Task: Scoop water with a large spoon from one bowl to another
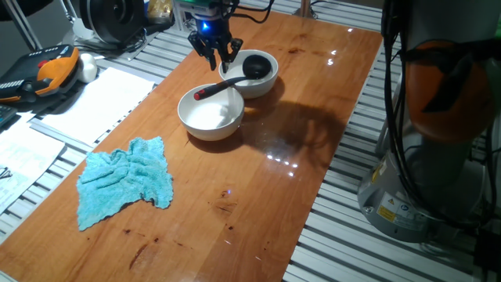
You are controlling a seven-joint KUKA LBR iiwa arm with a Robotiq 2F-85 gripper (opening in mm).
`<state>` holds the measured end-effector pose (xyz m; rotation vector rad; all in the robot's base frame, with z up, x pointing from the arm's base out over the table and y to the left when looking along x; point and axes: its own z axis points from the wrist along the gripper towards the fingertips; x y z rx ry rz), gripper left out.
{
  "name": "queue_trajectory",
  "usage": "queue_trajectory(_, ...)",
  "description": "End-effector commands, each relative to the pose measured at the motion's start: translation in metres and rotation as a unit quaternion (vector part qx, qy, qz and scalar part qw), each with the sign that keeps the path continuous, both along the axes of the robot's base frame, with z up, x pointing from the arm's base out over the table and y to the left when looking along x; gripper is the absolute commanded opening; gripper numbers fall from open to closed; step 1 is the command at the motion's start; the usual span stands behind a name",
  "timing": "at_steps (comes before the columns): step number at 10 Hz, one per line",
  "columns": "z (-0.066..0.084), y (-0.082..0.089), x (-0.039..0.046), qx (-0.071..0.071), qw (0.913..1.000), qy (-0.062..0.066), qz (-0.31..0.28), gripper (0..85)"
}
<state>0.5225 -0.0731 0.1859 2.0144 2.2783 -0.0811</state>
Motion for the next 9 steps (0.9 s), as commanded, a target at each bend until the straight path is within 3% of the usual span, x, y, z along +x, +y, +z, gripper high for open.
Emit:
queue_trajectory(1,-0.0005,0.0005,0.0005,-0.001,1.0000,-0.001,-0.003,34.0)
queue_trajectory(3,-0.0026,-0.0028,-0.0008,0.009,1.0000,0.000,-0.004,34.0)
queue_trajectory(5,-0.0067,-0.0065,-0.0014,-0.002,0.9999,-0.012,0.000,34.0)
queue_trajectory(9,-0.0087,-0.0082,-0.0017,0.007,0.9997,0.007,-0.022,34.0)
